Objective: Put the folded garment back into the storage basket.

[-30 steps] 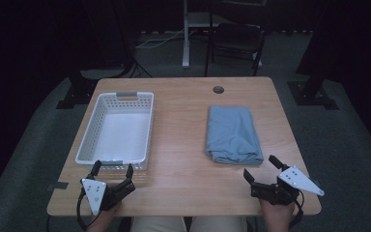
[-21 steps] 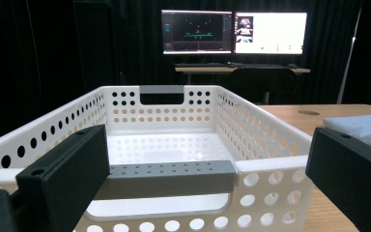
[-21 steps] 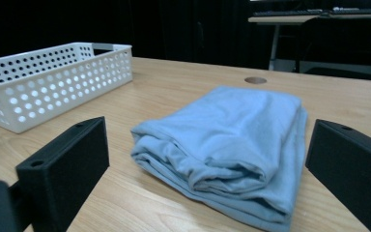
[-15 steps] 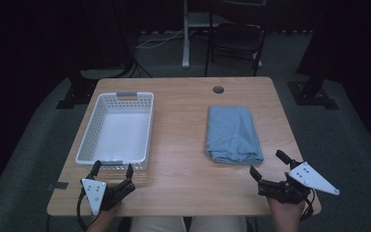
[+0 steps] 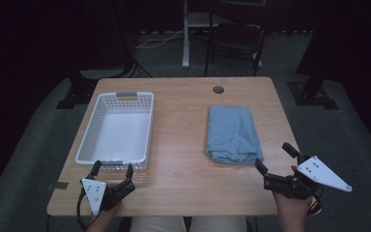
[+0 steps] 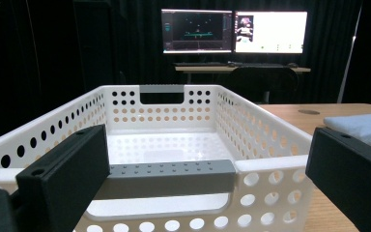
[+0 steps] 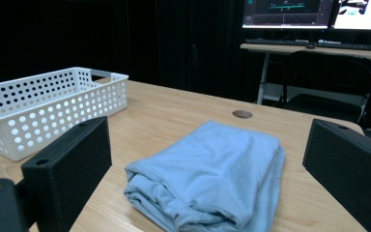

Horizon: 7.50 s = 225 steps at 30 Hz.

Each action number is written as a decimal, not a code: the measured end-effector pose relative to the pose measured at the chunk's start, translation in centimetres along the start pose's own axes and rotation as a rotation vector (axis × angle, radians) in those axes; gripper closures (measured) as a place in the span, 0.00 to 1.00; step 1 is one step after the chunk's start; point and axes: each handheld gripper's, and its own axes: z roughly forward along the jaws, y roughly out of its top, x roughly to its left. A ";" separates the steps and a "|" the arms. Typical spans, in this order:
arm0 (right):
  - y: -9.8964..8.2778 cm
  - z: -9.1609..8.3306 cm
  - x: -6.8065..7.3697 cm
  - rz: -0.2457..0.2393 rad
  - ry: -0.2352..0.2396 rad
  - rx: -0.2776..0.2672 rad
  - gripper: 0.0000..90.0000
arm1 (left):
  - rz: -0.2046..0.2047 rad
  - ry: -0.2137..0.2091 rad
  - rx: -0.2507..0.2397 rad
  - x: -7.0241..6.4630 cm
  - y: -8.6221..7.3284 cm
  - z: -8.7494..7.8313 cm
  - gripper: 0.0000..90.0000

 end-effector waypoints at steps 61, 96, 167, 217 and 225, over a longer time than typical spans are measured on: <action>7.9 4.9 -5.1 0.047 0.051 0.082 0.03 | -0.001 0.000 -0.001 0.0 0.0 0.0 0.03; 4.3 13.6 -8.0 0.100 0.014 0.371 0.04 | -0.003 0.000 -0.004 0.0 0.0 0.0 0.03; -4.6 21.7 -8.9 0.190 0.060 0.819 0.00 | -0.006 -0.004 -0.012 0.0 0.0 -0.1 0.03; -3.7 19.1 -10.6 0.492 0.368 0.605 0.71 | -0.007 -0.005 -0.014 0.0 0.0 -0.1 0.03; -2.5 18.6 -10.5 0.489 0.371 0.563 0.71 | -0.007 -0.005 -0.015 0.0 0.0 -0.1 0.03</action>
